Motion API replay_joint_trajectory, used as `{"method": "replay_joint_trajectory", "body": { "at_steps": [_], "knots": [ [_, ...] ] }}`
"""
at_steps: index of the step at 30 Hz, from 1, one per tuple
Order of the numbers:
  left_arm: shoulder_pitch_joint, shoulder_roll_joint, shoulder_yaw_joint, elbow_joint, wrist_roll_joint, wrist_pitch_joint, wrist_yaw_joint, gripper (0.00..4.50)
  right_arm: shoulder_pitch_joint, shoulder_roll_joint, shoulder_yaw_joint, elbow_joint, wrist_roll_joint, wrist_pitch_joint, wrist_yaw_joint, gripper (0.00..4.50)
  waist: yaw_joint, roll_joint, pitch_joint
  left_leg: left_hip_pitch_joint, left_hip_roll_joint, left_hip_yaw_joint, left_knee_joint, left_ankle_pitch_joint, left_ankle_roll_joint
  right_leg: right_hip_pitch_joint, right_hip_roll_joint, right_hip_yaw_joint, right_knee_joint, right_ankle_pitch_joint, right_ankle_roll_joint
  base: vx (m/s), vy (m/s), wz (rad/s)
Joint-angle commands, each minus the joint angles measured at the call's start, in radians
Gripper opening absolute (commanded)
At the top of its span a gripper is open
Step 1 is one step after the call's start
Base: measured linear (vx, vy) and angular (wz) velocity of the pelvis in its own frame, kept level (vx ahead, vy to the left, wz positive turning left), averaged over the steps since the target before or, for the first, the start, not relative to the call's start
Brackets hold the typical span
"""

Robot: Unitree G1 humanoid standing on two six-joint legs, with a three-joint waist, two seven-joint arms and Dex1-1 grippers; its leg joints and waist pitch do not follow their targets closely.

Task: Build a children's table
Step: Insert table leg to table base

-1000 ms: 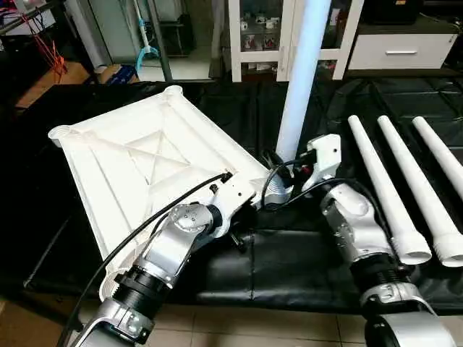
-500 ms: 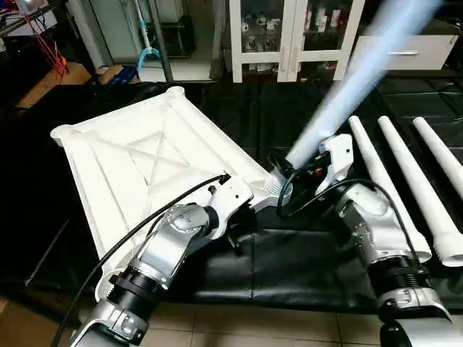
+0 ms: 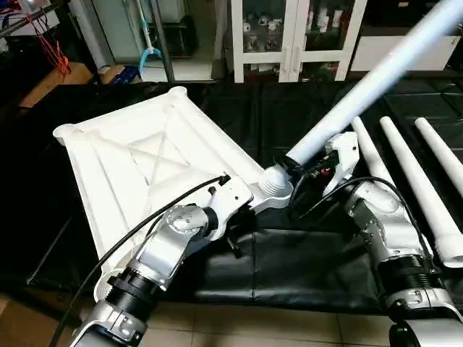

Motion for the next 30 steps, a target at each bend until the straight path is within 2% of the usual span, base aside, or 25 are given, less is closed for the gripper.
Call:
{"method": "replay_joint_trajectory", "body": {
  "at_steps": [1,7,10,11,14,15,17,18,19,20,22,23,30],
  "knots": [
    [0.018,0.016,-0.020,-0.006,0.011,-0.016,-0.006,0.00,-0.003,0.000,-0.006,-0.019,0.002,0.005,-0.008,2.36,0.008,-0.014,-0.063,0.011,0.021,-0.004,-0.060,-0.041,0.160,0.058,-0.032,0.013,-0.053,0.056,-0.305,0.000,0.000,0.00],
    [0.025,0.028,-0.049,-0.013,0.015,-0.100,-0.046,0.00,-0.013,-0.010,-0.006,-0.028,0.001,0.019,-0.001,2.03,0.009,-0.017,-0.064,0.010,0.022,-0.005,-0.059,-0.026,0.167,0.058,-0.032,0.013,-0.052,0.073,-0.301,0.000,0.000,0.00],
    [0.028,0.045,-0.067,-0.021,0.018,-0.129,-0.077,0.00,-0.020,-0.030,0.009,-0.033,-0.003,0.042,0.034,1.89,0.018,-0.017,-0.063,0.013,0.023,-0.003,-0.060,-0.038,0.162,0.056,-0.031,0.014,-0.054,0.046,-0.296,0.000,0.000,0.00],
    [0.030,0.067,-0.084,-0.030,0.017,-0.164,-0.121,0.00,-0.028,-0.062,0.023,-0.052,0.015,0.104,0.100,1.87,0.021,-0.023,-0.064,0.015,0.023,-0.002,-0.061,-0.045,0.161,0.056,-0.031,0.015,-0.054,0.035,-0.297,0.000,0.000,0.00],
    [0.031,0.075,-0.091,-0.033,0.014,-0.180,-0.140,0.00,-0.036,-0.075,0.019,-0.060,0.034,0.139,0.125,1.86,0.027,-0.023,-0.063,0.016,0.026,-0.002,-0.062,-0.042,0.157,0.054,-0.032,0.016,-0.052,0.028,-0.294,0.000,0.000,0.00],
    [0.031,0.079,-0.100,-0.035,0.010,-0.200,-0.157,0.00,-0.048,-0.092,0.017,-0.063,0.060,0.183,0.166,1.85,0.028,-0.030,-0.062,0.015,0.026,-0.001,-0.062,-0.042,0.155,0.054,-0.031,0.016,-0.052,0.025,-0.293,0.000,0.000,0.00],
    [0.032,0.084,-0.111,-0.037,0.010,-0.216,-0.173,0.00,-0.056,-0.111,0.018,-0.063,0.079,0.221,0.206,1.84,0.033,-0.029,-0.063,0.016,0.026,-0.001,-0.061,-0.040,0.157,0.054,-0.033,0.017,-0.051,0.023,-0.293,0.000,0.000,0.00],
    [0.033,0.086,-0.119,-0.036,0.014,-0.221,-0.180,0.00,-0.061,-0.129,0.022,-0.064,0.093,0.253,0.244,1.84,0.034,-0.034,-0.063,0.017,0.026,0.001,-0.060,-0.035,0.159,0.053,-0.031,0.017,-0.052,0.026,-0.293,0.000,0.000,0.00],
    [0.033,0.088,-0.125,-0.032,0.019,-0.227,-0.182,0.00,-0.066,-0.145,0.024,-0.062,0.103,0.282,0.273,1.84,0.037,-0.035,-0.063,0.016,0.026,0.001,-0.059,-0.032,0.160,0.055,-0.032,0.017,-0.049,0.030,-0.294,0.000,0.000,0.00],
    [0.033,0.088,-0.128,-0.028,0.023,-0.231,-0.183,0.00,-0.069,-0.156,0.025,-0.060,0.109,0.300,0.291,1.84,0.045,-0.036,-0.063,0.018,0.027,0.003,-0.058,-0.024,0.163,0.051,-0.033,0.018,-0.050,0.032,-0.294,0.000,0.000,0.00],
    [0.031,0.087,-0.130,-0.021,0.027,-0.237,-0.178,0.00,-0.072,-0.173,0.029,-0.062,0.110,0.322,0.321,1.84,0.050,-0.037,-0.064,0.016,0.027,0.004,-0.056,-0.013,0.165,0.052,-0.033,0.018,-0.047,0.033,-0.293,0.000,0.000,0.00],
    [0.027,0.084,-0.129,-0.012,0.033,-0.245,-0.170,0.00,-0.072,-0.190,0.033,-0.076,0.124,0.359,0.354,1.84,0.051,-0.040,-0.063,0.015,0.027,0.005,-0.057,-0.013,0.165,0.051,-0.034,0.018,-0.048,0.028,-0.291,0.000,0.000,0.00],
    [0.026,0.084,-0.131,-0.008,0.033,-0.254,-0.176,0.00,-0.044,-0.226,0.091,-0.137,0.100,0.380,0.424,1.84,0.050,-0.042,-0.059,0.014,0.028,0.005,-0.058,-0.038,0.150,0.050,-0.036,0.018,-0.052,-0.023,-0.280,0.000,0.000,0.00]
  ]
}}
